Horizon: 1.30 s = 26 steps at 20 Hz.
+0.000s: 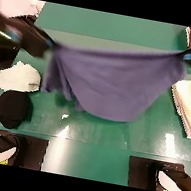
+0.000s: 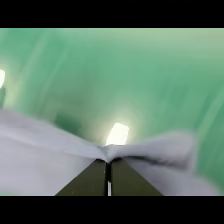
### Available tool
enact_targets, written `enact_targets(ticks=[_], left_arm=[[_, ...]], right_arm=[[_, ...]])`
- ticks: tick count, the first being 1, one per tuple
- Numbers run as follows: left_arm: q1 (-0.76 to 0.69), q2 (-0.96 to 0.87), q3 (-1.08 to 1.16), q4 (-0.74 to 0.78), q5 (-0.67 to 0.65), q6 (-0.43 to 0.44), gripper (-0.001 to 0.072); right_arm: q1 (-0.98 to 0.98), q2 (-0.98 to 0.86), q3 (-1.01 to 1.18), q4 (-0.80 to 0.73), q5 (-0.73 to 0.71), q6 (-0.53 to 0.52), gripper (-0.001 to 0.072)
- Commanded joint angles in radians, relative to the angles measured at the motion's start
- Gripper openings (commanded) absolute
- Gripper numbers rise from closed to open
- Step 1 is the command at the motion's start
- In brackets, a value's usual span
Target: Fold the shirts.
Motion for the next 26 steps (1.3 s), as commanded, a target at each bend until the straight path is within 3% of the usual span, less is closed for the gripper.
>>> enact_targets(ticks=[1,6,7,8,12,18,23,26], left_arm=[[-0.125,-0.099,-0.230,-0.018,-0.027,0.003,0.0028],[-0.176,-0.198,-0.490,-0.022,0.138,0.002,0.0031],[-0.176,-0.203,-0.496,-0.021,0.168,0.003,0.0195],[-0.176,-0.202,-0.490,-0.021,0.192,0.003,0.0492],[-0.080,-0.201,-0.363,0.024,0.098,0.003,0.0502],[0.246,-0.162,-0.335,0.069,0.069,0.021,0.0502],[0.360,-0.164,-0.574,0.056,0.200,0.018,0.0502],[0.378,-0.164,-0.685,-0.055,0.314,0.022,0.0502]], right_arm=[[0.097,-0.140,-0.057,-0.072,0.100,0.005,0.0010],[0.153,-0.186,-0.284,-0.089,0.002,0.006,0.0009],[0.150,-0.186,-0.308,-0.086,-0.008,0.007,0.0009],[0.150,-0.185,-0.321,-0.087,-0.006,0.009,0.0010],[0.150,-0.182,-0.307,-0.087,-0.011,0.009,0.0010],[0.151,-0.181,-0.226,-0.087,-0.024,0.009,0.0011],[0.151,-0.182,-0.225,-0.087,-0.039,0.009,0.0011],[0.151,-0.183,-0.225,-0.087,-0.044,0.009,0.0011]])
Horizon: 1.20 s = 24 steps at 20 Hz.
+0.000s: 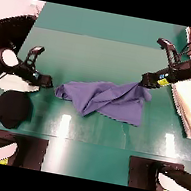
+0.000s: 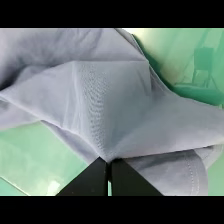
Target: Fold the shirts.
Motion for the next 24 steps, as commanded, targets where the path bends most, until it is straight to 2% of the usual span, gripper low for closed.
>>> enact_targets(ticks=[1,5,12,13,14,15,19,24], left_arm=[[0.035,0.000,-0.129,-0.121,0.153,0.003,0.0502],[0.035,-0.007,-0.185,-0.217,0.261,0.003,0.0501],[0.034,-0.089,-0.181,-0.351,0.286,0.036,0.0500],[0.034,-0.090,-0.181,-0.367,0.301,0.036,0.0457],[0.034,-0.089,-0.179,-0.381,0.315,0.036,0.0209],[0.034,-0.087,-0.175,-0.393,0.327,0.036,0.0022],[0.034,-0.074,-0.025,-0.361,0.233,0.037,0.0027],[0.034,0.109,0.375,-0.169,0.094,0.036,0.0027]], right_arm=[[0.001,-0.002,0.002,0.000,-0.011,0.000,0.0011],[0.002,-0.002,0.002,0.001,-0.010,0.000,0.0011],[0.002,-0.002,0.002,0.001,-0.005,0.001,0.0011],[0.002,-0.002,0.002,0.001,-0.005,0.000,0.0011],[0.002,-0.002,0.002,0.001,-0.005,0.001,0.0011],[0.002,-0.002,0.002,0.001,-0.004,0.001,0.0011],[-0.006,0.016,0.002,-0.003,-0.008,0.000,0.0010],[-0.102,0.168,0.077,-0.003,0.000,0.000,0.0011]])
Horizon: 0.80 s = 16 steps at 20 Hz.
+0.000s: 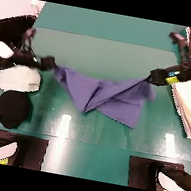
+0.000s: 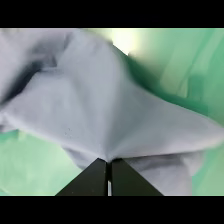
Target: Fold the shirts.
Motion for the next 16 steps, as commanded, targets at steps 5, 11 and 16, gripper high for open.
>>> enact_targets(ticks=[5,11,16], left_arm=[[0.000,0.288,0.628,0.207,-0.127,0.002,0.0027],[0.000,0.378,0.895,0.205,-0.144,-0.005,0.0026],[0.000,0.366,0.950,0.195,-0.161,-0.007,0.0026]], right_arm=[[-0.121,0.224,0.331,-0.001,0.008,-0.001,0.0011],[-0.254,0.301,0.608,0.000,0.063,-0.001,0.0010],[-0.396,0.301,0.639,0.003,0.146,0.001,0.0010]])
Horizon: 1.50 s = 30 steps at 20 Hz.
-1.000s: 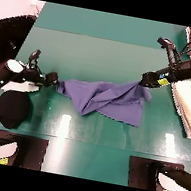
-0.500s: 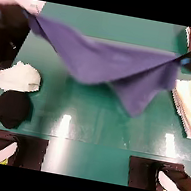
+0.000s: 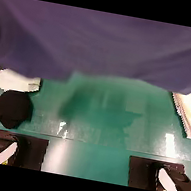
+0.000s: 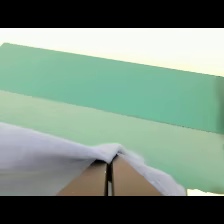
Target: Fold the shirts.
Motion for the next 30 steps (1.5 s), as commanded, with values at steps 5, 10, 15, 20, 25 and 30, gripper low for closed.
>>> enact_targets(ticks=[5,10,15,20,25,30], left_arm=[[0.000,-0.208,0.015,0.002,-0.171,-0.002,0.0026],[0.000,-0.479,-0.236,0.003,-0.198,-0.001,0.0026],[0.002,-0.770,-0.369,0.003,-0.048,0.033,0.0028],[0.002,-0.828,-0.357,0.021,0.030,0.032,0.0396],[0.034,-0.802,-0.312,0.074,-0.230,0.032,0.0614],[0.074,-0.689,-0.586,0.076,-0.307,0.032,0.0614]], right_arm=[[-0.058,-0.061,-0.219,-0.001,0.159,0.032,0.0010],[0.066,-0.286,-0.487,-0.010,0.143,0.031,0.0010],[0.105,-0.581,-0.541,-0.003,-0.080,0.029,0.0010],[0.097,-0.756,-0.333,0.036,-0.062,0.029,0.0397],[0.053,-0.661,-0.348,0.150,0.005,-0.042,0.0411],[-0.002,-0.408,-0.675,0.151,-0.039,-0.052,0.0410]])
